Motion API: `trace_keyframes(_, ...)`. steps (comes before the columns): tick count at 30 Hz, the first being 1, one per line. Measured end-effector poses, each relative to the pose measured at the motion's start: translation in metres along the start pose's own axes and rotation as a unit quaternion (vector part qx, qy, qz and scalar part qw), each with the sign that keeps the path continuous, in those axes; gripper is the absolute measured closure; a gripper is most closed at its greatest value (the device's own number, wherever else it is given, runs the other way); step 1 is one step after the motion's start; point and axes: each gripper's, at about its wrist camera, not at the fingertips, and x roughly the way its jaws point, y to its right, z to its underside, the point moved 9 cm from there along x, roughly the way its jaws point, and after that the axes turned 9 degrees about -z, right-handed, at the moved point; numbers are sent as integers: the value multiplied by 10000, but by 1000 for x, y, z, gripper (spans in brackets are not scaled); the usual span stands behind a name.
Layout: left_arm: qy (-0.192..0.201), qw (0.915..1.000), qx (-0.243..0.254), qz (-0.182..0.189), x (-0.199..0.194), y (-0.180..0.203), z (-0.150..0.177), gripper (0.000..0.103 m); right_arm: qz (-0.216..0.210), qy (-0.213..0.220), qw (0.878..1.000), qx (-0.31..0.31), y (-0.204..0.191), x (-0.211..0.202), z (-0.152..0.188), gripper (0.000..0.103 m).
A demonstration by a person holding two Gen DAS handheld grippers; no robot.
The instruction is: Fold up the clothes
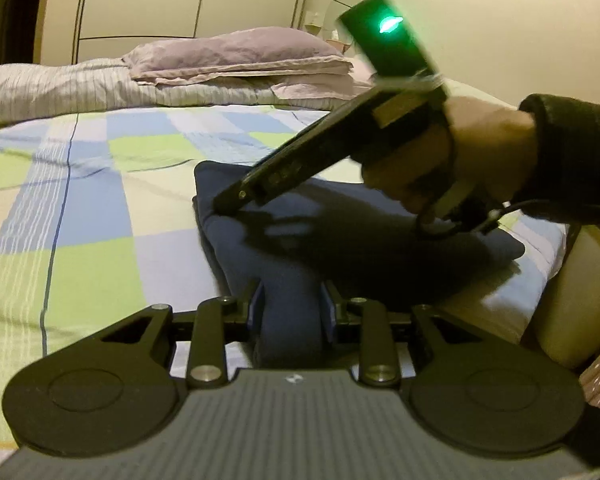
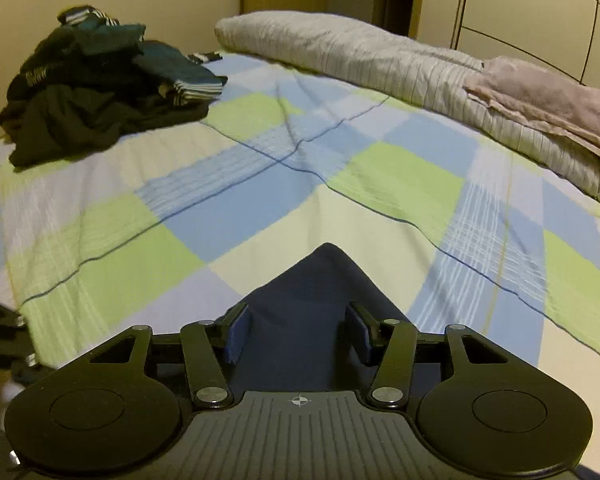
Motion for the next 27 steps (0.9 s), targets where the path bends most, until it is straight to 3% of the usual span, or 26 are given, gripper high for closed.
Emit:
trace_keyframes(6,-55,9999,43,-75,1,1,-2,78,-253,-203,9986,412,12,13,1,50)
trace_keyframes(11,-103,9998,116,-123,0,5,-3,78,-409,500,9934,944,19,-17,-24,51)
trace_keyframes(15,-129,9997,80,-199,1,4,-2,78,50,-355,9980,514,25,28,-10,53)
trace_keyframes(19,-196,9995,116,-217,1,6,-4,77,-237,-82,9921,1232,46,38,-8,52)
trace_keyframes(22,-180,9995,129,-230,-5,6,-9,77,-442,281,9887,1408,47,12,-12,52)
trace_keyframes(27,205,9993,-96,-299,-25,1,-29,78,-141,936,9852,1431,34,-78,15,52)
